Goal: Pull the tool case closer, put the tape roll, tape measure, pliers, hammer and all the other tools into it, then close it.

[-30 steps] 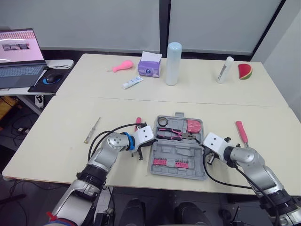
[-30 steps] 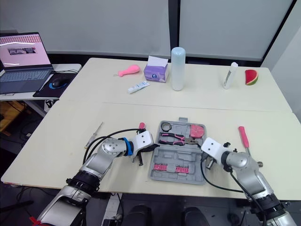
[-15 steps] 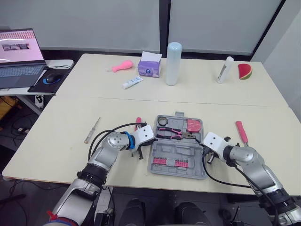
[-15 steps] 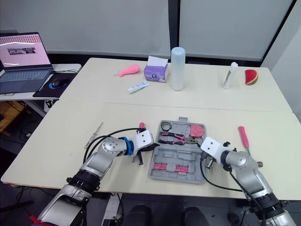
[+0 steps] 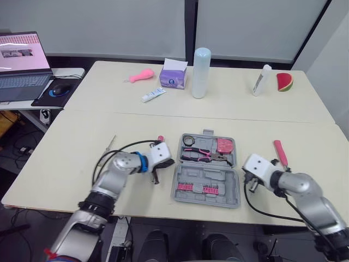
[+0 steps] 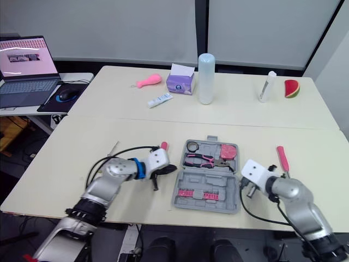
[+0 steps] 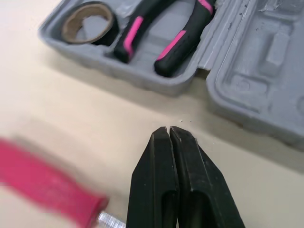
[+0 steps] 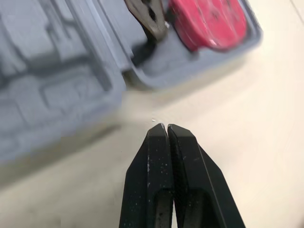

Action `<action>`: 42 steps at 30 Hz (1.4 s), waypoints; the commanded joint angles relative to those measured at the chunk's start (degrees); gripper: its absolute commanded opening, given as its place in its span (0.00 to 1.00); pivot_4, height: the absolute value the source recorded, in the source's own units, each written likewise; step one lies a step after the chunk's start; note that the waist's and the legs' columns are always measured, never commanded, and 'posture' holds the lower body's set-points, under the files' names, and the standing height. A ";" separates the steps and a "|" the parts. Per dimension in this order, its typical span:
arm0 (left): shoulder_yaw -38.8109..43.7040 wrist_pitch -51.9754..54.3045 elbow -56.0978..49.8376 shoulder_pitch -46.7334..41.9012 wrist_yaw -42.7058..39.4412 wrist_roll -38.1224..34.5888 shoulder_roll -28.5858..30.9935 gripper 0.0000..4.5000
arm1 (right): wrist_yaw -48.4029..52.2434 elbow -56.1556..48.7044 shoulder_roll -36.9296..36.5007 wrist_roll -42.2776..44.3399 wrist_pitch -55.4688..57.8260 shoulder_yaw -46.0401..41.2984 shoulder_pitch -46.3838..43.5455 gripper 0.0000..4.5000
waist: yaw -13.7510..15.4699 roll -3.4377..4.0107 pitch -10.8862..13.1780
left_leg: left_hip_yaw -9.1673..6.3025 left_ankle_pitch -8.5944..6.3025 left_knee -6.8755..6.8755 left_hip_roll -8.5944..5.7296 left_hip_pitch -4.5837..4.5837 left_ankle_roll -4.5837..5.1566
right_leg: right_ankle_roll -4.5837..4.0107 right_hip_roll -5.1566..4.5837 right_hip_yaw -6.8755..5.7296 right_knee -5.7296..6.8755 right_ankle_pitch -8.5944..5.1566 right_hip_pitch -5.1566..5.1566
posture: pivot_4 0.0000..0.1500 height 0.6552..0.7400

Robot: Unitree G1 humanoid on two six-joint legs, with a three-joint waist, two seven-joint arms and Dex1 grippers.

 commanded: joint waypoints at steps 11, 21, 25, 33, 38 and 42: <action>31.81 3.71 -2.23 17.79 3.25 -19.45 9.03 0.05 | -0.59 -14.24 8.45 17.45 -8.51 -33.83 23.76 0.00 | -0.11 0.01 0.00 | -0.07 -0.12 -0.05 0.02 0.09 0.20 | 0.00 0.00 -0.07 -0.04 0.00 0.10 | 1.00 0.53; 39.78 3.43 -6.03 35.09 7.21 -23.36 5.03 0.70 | -1.58 -12.05 20.01 24.55 -15.04 -40.15 38.30 0.28 | -0.63 0.01 -0.03 | -0.02 -0.14 -0.13 0.03 0.13 0.22 | 0.01 -0.02 -0.02 -0.09 -0.01 0.14 | 1.00 0.53; 40.65 3.41 -6.36 38.05 8.94 -24.05 4.21 0.99 | -0.52 -8.84 20.92 25.25 -17.76 -39.47 42.04 0.46 | -0.70 -0.04 -0.07 | -0.04 -0.15 -0.13 0.03 0.24 0.22 | 0.01 -0.02 -0.03 -0.10 -0.01 0.25 | 1.00 0.53; 40.97 4.95 -8.44 39.04 10.90 -25.70 3.75 1.00 | 0.34 -8.86 17.87 25.95 -19.10 -37.20 41.42 0.90 | -1.31 -0.04 -0.10 | 0.04 -0.15 -0.20 0.03 0.42 0.22 | 0.01 -0.01 0.04 -0.12 -0.01 0.35 | 1.00 0.53; 41.54 5.83 -8.72 39.37 11.07 -26.42 4.93 1.00 | 3.84 -17.34 9.60 28.71 -14.38 -32.38 36.86 0.99 | -1.56 -0.04 -0.10 | 0.11 -0.15 -0.28 0.03 0.49 0.22 | 0.01 0.00 0.13 -0.13 -0.01 0.36 | 1.00 0.53; 41.73 6.37 -8.85 39.49 10.95 -26.54 5.60 1.00 | 6.54 -22.31 0.10 34.93 -5.91 -28.83 28.35 0.99 | -1.64 -0.09 -0.12 | 0.18 -0.15 -0.29 0.05 0.64 0.22 | 0.01 0.03 0.21 -0.13 -0.01 0.48 | 1.00 0.53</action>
